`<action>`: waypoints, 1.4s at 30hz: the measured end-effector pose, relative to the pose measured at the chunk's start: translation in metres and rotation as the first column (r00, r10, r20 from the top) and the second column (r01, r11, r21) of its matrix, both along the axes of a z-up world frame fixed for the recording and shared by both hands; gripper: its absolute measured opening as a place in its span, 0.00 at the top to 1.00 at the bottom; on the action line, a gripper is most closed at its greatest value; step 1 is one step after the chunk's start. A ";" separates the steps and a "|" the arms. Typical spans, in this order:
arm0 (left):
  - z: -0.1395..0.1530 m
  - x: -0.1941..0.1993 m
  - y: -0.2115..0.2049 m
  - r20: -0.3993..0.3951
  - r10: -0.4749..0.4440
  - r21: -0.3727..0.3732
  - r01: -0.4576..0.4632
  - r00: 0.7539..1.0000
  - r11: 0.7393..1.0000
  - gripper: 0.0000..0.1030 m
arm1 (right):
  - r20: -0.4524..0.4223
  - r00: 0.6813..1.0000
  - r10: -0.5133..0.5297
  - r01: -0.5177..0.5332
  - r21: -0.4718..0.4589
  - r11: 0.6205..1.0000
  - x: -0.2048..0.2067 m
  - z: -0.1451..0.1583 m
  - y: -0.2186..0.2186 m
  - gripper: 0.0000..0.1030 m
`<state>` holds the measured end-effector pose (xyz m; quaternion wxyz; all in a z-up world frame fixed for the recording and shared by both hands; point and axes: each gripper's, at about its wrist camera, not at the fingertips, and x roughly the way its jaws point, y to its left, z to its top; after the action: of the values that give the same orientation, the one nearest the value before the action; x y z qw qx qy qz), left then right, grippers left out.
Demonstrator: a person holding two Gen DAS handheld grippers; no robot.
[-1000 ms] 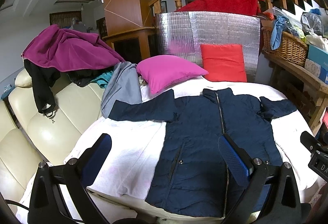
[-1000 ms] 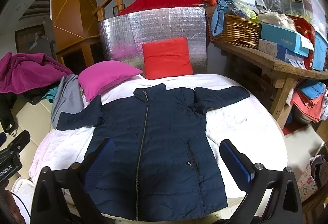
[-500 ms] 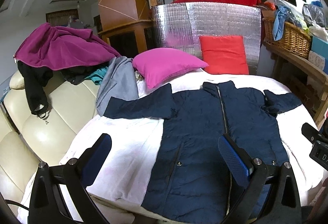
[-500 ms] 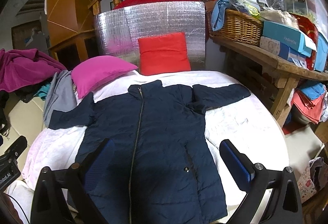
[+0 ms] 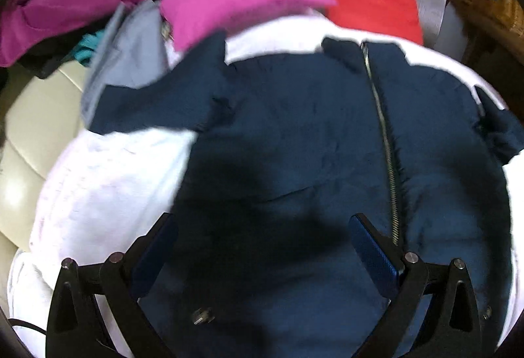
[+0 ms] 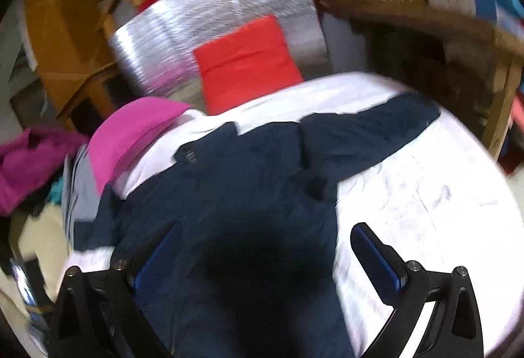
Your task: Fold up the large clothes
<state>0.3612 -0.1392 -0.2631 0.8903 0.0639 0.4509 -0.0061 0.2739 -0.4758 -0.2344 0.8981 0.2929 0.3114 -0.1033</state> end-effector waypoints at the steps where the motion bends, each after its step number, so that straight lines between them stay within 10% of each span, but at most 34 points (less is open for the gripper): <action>1: -0.006 0.003 -0.003 -0.004 -0.006 0.000 0.006 1.000 1.000 0.00 | 0.002 0.999 -0.033 0.033 0.059 0.998 0.008 -0.012 -0.024 0.00; 10: -0.028 0.031 -0.046 -0.036 -0.121 0.054 0.123 0.992 0.991 0.00 | 0.025 0.953 -0.302 0.251 0.496 0.832 0.031 -0.097 -0.188 0.00; 19: -0.049 0.047 -0.067 -0.053 -0.155 0.137 0.161 0.986 0.977 0.00 | -0.079 0.920 -0.383 0.363 0.537 0.762 0.070 -0.141 -0.243 0.17; 22: -0.054 0.048 -0.064 -0.064 -0.138 0.109 0.144 0.988 0.983 0.00 | -0.061 0.915 -0.398 0.375 0.488 0.788 0.082 -0.139 -0.247 0.29; 24: -0.057 0.051 -0.058 -0.078 -0.114 0.053 0.119 0.990 0.992 0.00 | -0.084 0.916 -0.393 0.384 0.470 0.795 0.094 -0.144 -0.245 0.62; 27: -0.060 0.055 -0.051 -0.100 -0.099 -0.004 0.099 0.990 0.995 0.00 | -0.059 0.913 -0.404 0.387 0.444 0.808 0.093 -0.150 -0.243 0.82; 36: -0.048 0.051 -0.052 -0.152 -0.107 0.024 0.112 0.983 0.993 0.00 | 0.283 0.918 -0.277 0.188 0.303 0.934 0.087 -0.022 -0.166 0.88; 42: 0.006 0.029 -0.020 0.111 -0.002 -0.009 0.003 0.994 1.000 0.00 | 0.376 0.927 0.007 -0.087 0.196 0.977 0.110 0.046 -0.044 0.88</action>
<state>0.3906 -0.1590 -0.2573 0.9141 0.0609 0.4008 -0.0059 0.3841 -0.5195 -0.1887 0.9072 0.3925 0.1511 0.0091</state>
